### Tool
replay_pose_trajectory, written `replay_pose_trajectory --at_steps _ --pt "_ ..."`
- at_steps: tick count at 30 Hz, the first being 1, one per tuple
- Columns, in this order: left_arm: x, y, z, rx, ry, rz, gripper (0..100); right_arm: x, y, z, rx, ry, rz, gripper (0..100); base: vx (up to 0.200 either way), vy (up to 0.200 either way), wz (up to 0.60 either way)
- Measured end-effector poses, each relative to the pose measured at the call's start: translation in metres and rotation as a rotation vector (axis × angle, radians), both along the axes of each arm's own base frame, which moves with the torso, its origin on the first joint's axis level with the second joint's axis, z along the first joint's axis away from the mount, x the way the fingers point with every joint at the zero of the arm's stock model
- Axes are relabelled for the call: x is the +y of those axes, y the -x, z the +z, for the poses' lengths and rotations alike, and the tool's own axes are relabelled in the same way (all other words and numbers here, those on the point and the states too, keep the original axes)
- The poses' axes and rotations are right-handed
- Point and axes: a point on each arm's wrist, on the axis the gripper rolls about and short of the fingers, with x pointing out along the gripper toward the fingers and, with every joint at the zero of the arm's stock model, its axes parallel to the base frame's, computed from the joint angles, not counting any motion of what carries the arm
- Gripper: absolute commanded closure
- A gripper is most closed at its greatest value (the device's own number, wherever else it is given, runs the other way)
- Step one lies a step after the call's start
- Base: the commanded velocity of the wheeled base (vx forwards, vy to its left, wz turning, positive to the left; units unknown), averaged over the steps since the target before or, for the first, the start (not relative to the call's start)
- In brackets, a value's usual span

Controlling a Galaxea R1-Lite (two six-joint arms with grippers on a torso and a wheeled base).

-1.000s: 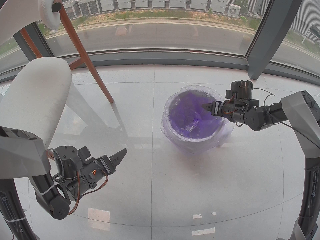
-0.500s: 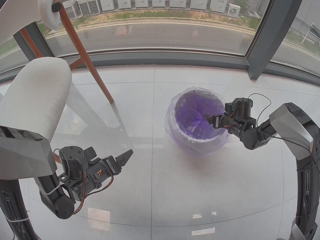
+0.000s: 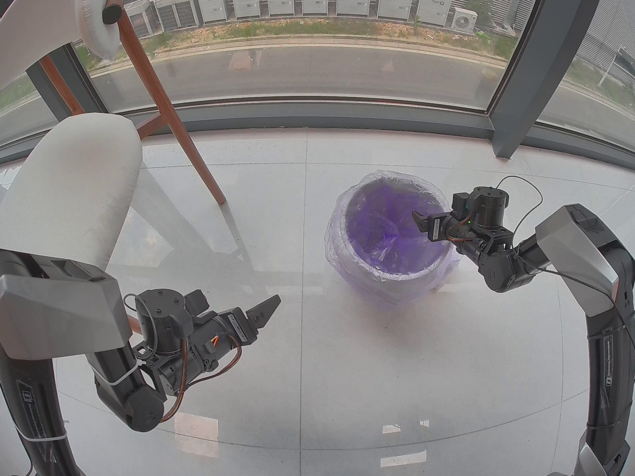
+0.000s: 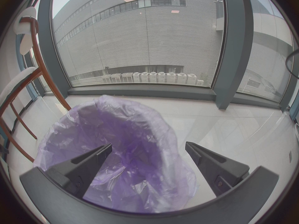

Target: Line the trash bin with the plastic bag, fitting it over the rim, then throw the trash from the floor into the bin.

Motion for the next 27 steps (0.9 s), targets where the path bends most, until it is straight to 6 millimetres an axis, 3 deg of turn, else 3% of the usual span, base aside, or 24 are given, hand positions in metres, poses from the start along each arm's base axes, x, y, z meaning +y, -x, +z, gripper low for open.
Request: replay_pose_trajectory --at_steps 5,17,23,27 --pt "-0.011 -0.017 -0.006 -0.020 0.013 -0.006 0 -0.007 0.000 0.015 -0.048 -0.041 -0.016 0 0.000 0.000 0.00" --pt "-0.037 -0.068 -0.033 0.025 0.007 -0.011 0 -0.029 0.023 0.082 -0.136 -0.261 -0.064 0 0.000 0.000 0.00" --pt "-0.036 -0.076 -0.042 0.173 -0.047 -0.027 0 -0.037 0.046 0.095 -0.126 -0.293 -0.077 0 0.000 0.000 0.00" --pt "-0.034 -0.077 -0.033 0.236 -0.053 -0.072 0 -0.042 0.062 0.095 -0.133 -0.302 -0.084 0 0.000 0.000 0.00"
